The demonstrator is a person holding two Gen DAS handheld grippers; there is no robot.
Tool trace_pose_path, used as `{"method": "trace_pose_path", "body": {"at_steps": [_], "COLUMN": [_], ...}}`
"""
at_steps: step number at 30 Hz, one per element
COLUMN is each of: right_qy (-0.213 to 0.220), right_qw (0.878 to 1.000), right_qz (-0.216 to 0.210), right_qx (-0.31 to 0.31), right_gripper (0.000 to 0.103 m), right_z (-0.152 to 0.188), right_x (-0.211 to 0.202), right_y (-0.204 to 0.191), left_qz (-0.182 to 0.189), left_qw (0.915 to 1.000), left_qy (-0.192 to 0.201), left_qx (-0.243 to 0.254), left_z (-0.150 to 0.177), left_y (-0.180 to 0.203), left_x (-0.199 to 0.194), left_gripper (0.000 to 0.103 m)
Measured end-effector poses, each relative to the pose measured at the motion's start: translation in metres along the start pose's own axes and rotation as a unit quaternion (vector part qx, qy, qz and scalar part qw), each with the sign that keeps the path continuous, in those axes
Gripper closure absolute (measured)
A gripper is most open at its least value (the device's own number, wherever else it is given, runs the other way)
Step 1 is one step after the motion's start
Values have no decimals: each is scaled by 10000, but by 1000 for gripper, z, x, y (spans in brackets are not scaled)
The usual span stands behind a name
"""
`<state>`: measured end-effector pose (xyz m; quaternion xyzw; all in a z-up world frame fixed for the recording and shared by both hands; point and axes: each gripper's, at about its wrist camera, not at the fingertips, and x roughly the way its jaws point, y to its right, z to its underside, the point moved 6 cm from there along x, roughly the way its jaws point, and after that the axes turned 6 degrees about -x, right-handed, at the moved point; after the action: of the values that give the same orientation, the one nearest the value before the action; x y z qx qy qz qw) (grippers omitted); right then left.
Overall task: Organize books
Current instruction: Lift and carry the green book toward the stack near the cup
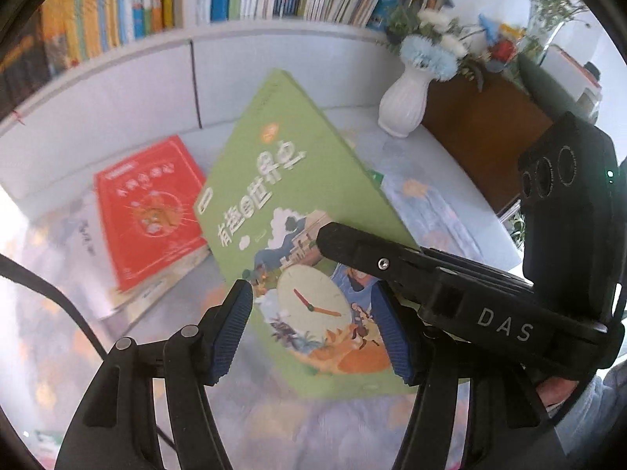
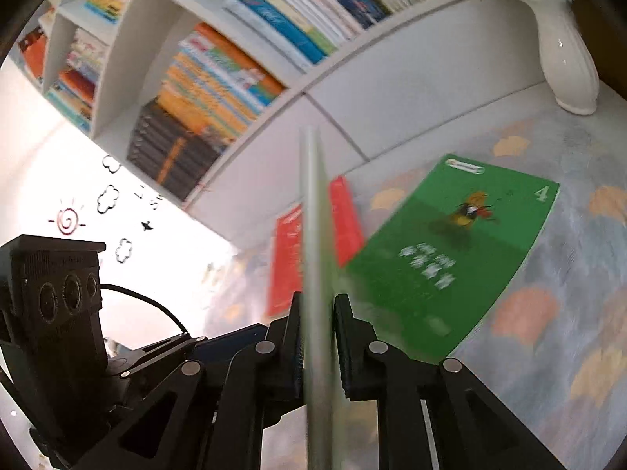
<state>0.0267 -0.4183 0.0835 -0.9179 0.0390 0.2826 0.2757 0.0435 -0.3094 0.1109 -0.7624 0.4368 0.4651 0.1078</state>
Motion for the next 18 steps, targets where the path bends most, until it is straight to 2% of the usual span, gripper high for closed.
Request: {"method": "trace_pose_path", "body": {"at_steps": [2,5,8,11,13,16,18], "right_qy": [67,228,221,54,-15,-37,5], "right_qw": [9999,9992,9990,9990,9988,9979,9968], "right_qz": [-143,-137,-189,-359,-442,-543,-600], "right_qx": [-26,-294,-342,-255,-200,-346,-524], "right_gripper": [89,90,90,90,92,93,93], "right_z": [3,6,18,38,43,49,50], "right_x": [-12,-29,-41,-49,-50,-58,-64], "right_y": [-22,-64,-90,-110,-120,-142,-161], "left_qz": [-25,-75,-39,369,464,119,-119], "left_qw": [9999,9996,9993,9961,9928,9902,9867], "left_qy": [142,275,282,381,471,517,532], "left_qx": [-3,-91,-248,-707,-1001,-1293,-1531], "left_z": [5,19,37,60,72,101,128], "left_y": [0,-4,-10,-19,-28,-48,-65], "left_x": [-26,-61,-83,-112,-129,-153,-167], "left_gripper": [43,43,41,40,36,35,21]}}
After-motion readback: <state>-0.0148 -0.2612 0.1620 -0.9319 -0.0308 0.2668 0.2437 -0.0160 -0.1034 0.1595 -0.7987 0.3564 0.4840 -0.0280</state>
